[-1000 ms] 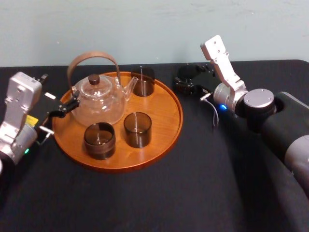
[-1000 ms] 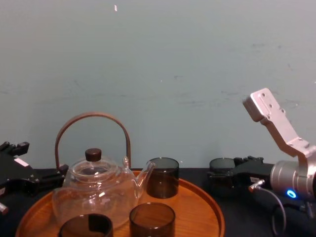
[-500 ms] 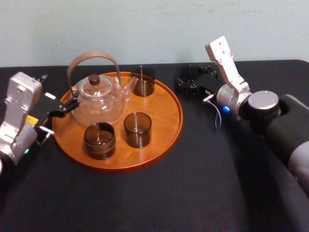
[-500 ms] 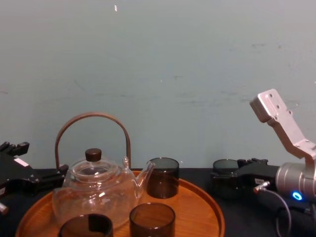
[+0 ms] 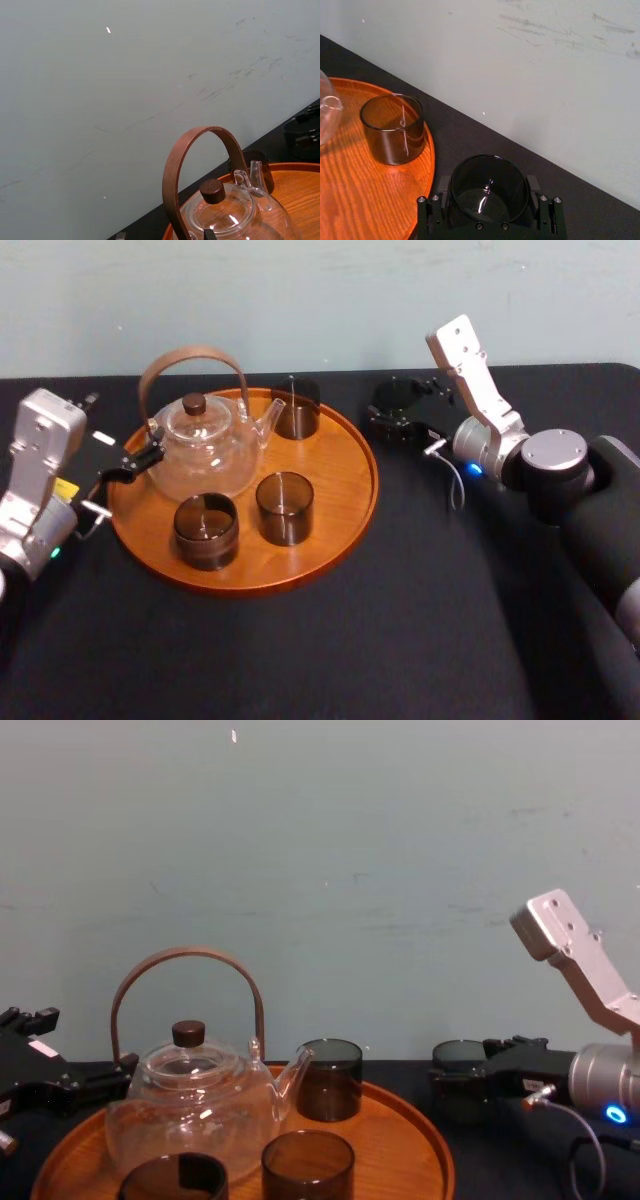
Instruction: Pick up the glass from the table and place it on the tray.
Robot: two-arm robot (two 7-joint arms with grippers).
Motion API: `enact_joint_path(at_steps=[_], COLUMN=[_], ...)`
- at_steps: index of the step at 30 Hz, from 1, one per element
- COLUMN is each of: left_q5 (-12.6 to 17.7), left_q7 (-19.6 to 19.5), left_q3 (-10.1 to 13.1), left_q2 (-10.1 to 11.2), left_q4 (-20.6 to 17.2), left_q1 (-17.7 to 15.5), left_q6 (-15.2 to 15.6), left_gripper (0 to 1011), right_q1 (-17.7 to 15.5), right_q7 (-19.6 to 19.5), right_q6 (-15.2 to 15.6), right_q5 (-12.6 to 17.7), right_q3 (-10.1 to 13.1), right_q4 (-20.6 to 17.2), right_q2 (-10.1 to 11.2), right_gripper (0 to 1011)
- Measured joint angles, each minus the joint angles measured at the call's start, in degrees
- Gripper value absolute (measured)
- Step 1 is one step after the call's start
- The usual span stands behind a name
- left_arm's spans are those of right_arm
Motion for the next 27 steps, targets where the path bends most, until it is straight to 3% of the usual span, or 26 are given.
enact_joint_path(at_steps=[8, 27], left_q5=[0.0, 0.0], left_q7=[0.0, 0.0], left_q3=[0.0, 0.0], left_q2=[0.0, 0.0], left_q4=[0.0, 0.0], left_q1=[0.0, 0.0], left_q6=[0.0, 0.0], left_gripper=[1010, 1009], right_q1=[-3.3, -9.0], right_q7=[0.2, 0.4], right_q6=[3.0, 7.9], right_q5=[0.6, 2.3], right_q3=[-0.6, -1.9], right_q4=[-7.1, -19.5], right_q2=[1.5, 4.7], right_gripper=[933, 933])
